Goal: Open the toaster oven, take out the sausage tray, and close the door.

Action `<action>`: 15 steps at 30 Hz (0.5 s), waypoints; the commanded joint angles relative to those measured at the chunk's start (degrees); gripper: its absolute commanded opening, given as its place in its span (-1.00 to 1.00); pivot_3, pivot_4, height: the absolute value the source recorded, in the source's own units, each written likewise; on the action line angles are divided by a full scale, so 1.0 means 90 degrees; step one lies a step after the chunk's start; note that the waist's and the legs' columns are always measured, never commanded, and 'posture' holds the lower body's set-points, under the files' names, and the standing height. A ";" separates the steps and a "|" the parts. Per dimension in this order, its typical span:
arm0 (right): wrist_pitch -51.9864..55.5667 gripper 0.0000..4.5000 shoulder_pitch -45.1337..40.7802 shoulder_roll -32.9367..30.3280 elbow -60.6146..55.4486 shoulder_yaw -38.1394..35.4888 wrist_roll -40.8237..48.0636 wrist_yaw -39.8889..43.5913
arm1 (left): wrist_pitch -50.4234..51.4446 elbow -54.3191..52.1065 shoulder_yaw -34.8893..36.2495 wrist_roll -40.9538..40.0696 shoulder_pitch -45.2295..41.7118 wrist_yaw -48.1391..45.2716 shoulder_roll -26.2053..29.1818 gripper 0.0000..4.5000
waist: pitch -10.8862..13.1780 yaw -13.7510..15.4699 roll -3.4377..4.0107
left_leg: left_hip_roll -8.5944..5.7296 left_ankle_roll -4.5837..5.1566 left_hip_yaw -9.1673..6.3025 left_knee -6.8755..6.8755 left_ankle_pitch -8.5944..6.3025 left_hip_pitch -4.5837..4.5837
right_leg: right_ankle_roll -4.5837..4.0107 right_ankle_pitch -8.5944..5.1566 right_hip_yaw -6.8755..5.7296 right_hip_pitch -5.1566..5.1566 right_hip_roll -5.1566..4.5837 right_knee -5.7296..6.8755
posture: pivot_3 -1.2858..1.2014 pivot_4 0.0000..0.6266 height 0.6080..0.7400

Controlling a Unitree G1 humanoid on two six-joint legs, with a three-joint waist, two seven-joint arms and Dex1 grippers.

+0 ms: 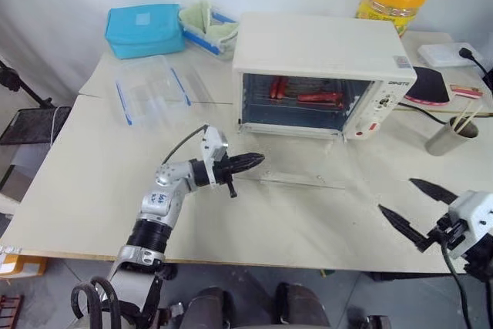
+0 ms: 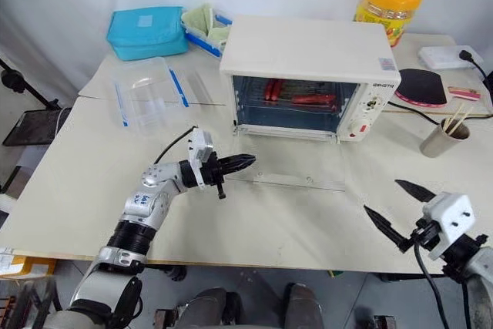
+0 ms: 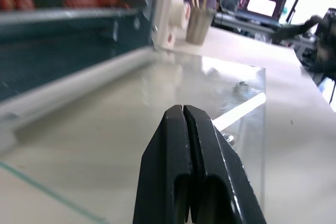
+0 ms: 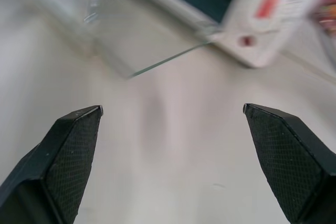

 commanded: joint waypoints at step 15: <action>0.1315 1.00 -0.4060 0.0668 -0.0053 0.3708 -0.2220 -0.2645 | 0.0614 -0.2141 0.0384 -0.0376 0.1202 0.0459 0.0322 0.06 | -0.0001 0.0030 0.0002 | -0.0005 0.0004 -0.0019 0.0019 -0.0003 -0.0029 | -0.0005 -0.0001 -0.0019 -0.0009 -0.0010 0.0006 | 0.03 -0.52 1.00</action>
